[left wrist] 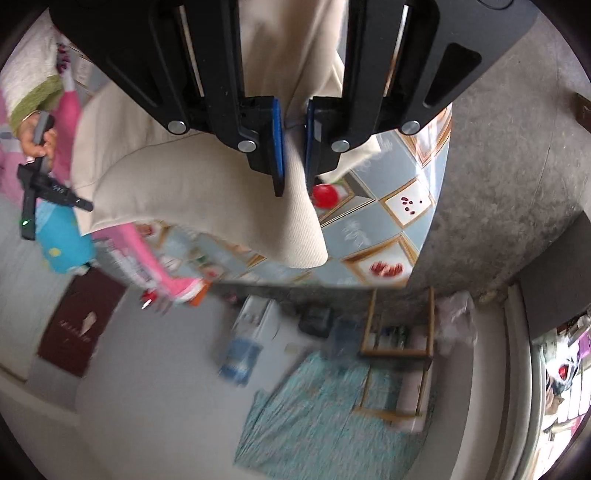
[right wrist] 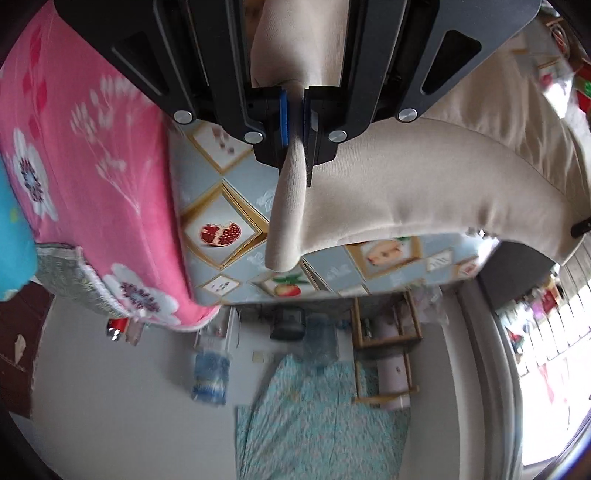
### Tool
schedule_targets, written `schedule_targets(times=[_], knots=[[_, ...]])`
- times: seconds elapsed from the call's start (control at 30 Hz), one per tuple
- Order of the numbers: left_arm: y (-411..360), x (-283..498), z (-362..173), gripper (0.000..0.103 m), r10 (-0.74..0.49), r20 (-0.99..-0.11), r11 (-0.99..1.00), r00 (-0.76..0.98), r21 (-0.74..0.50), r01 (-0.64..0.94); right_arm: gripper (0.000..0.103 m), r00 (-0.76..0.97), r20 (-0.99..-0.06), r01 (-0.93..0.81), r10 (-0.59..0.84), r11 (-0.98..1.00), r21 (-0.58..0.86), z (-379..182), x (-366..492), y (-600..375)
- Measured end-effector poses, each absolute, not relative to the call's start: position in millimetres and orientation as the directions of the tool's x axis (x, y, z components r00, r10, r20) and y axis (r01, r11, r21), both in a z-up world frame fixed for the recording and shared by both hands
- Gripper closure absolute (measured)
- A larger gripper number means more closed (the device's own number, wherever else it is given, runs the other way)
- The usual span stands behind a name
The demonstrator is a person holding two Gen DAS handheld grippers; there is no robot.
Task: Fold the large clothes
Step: 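Lay the folded side down and open both grippers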
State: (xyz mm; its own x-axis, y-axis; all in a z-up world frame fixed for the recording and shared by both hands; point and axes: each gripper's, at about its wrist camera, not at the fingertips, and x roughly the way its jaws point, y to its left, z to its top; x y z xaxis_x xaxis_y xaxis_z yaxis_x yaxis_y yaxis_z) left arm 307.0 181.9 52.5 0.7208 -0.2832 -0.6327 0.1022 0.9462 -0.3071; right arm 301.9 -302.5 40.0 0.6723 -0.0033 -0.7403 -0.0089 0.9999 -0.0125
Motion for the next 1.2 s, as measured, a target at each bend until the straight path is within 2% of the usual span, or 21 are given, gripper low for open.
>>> schedule_targets(times=[0.1,0.27,0.37,0.43,0.5,0.53,0.63,0.7,0.87,0.93,1.0,1.03,1.07,1.13,1.2], knots=[[183.2,347.2,23.1,0.094,-0.265,-0.698,0.951,0.665,-0.301,0.064,0.098,0.612,-0.791,-0.015,0.000,1.000,-0.012,10.8,336.2,-304.0],[182.6,362.7,24.6,0.094,-0.270,-0.678,0.950,0.684,-0.303,0.075,0.098,0.624,-0.781,-0.005,0.021,1.000,0.023,7.7,352.4,-314.9],[186.4,379.4,8.7,0.094,-0.269,-0.713,0.947,0.648,-0.319,0.041,0.097,0.565,-0.825,-0.005,0.021,1.000,0.022,-15.3,367.8,-319.0],[190.1,396.8,-19.8,0.091,-0.249,-0.784,0.951,0.569,-0.310,-0.011,0.090,0.487,-0.873,-0.015,-0.029,0.999,-0.041,-44.4,380.0,-318.3],[200.0,398.2,-33.0,0.089,-0.243,-0.804,0.941,0.543,-0.332,-0.069,0.066,0.495,-0.861,0.024,-0.116,0.993,-0.120,-47.8,378.1,-322.4],[210.9,393.3,-31.8,0.089,-0.227,-0.793,0.933,0.566,-0.343,-0.106,0.063,0.505,-0.855,0.040,-0.118,0.993,-0.113,-44.5,374.4,-325.8],[234.3,375.7,-18.1,0.091,-0.156,-0.766,0.934,0.624,-0.320,-0.160,0.063,0.554,-0.826,0.123,-0.105,0.991,-0.043,-18.6,356.0,-348.9],[239.8,364.9,-7.4,0.092,-0.136,-0.753,0.941,0.644,-0.301,-0.154,0.063,0.602,-0.794,0.111,-0.088,0.993,-0.026,3.8,341.4,-346.8],[194.9,367.4,6.6,0.092,-0.243,-0.739,0.951,0.629,-0.308,0.006,0.063,0.602,-0.795,-0.066,0.075,0.997,0.044,9.0,348.0,-300.0],[162.4,376.1,-5.7,0.091,-0.267,-0.779,0.956,0.567,-0.289,0.053,0.063,0.540,-0.839,-0.084,0.061,0.996,0.018,-12.5,361.8,-284.9],[143.4,385.7,-32.6,0.089,-0.222,-0.847,0.972,0.483,-0.230,0.043,0.063,0.461,-0.887,-0.040,-0.025,0.998,-0.049,-40.4,369.1,-288.9],[144.8,386.9,-44.3,0.091,-0.205,-0.865,0.975,0.458,-0.220,0.022,0.063,0.418,-0.908,-0.012,-0.024,0.999,-0.032,-53.8,370.9,-301.1],[157.2,383.8,-52.0,0.092,-0.245,-0.852,0.959,0.463,-0.284,-0.015,0.065,0.425,-0.904,0.006,0.035,0.999,0.042,-54.4,365.9,-315.3],[180.5,373.6,-47.5,0.096,-0.294,-0.826,0.924,0.481,-0.374,-0.076,0.068,0.432,-0.901,0.059,0.035,0.996,0.066,-42.4,353.2,-330.4],[192.8,357.7,-29.8,0.096,-0.256,-0.819,0.937,0.514,-0.342,-0.078,0.068,0.466,-0.885,0.046,0.008,0.998,0.033,-19.3,329.2,-331.3]])
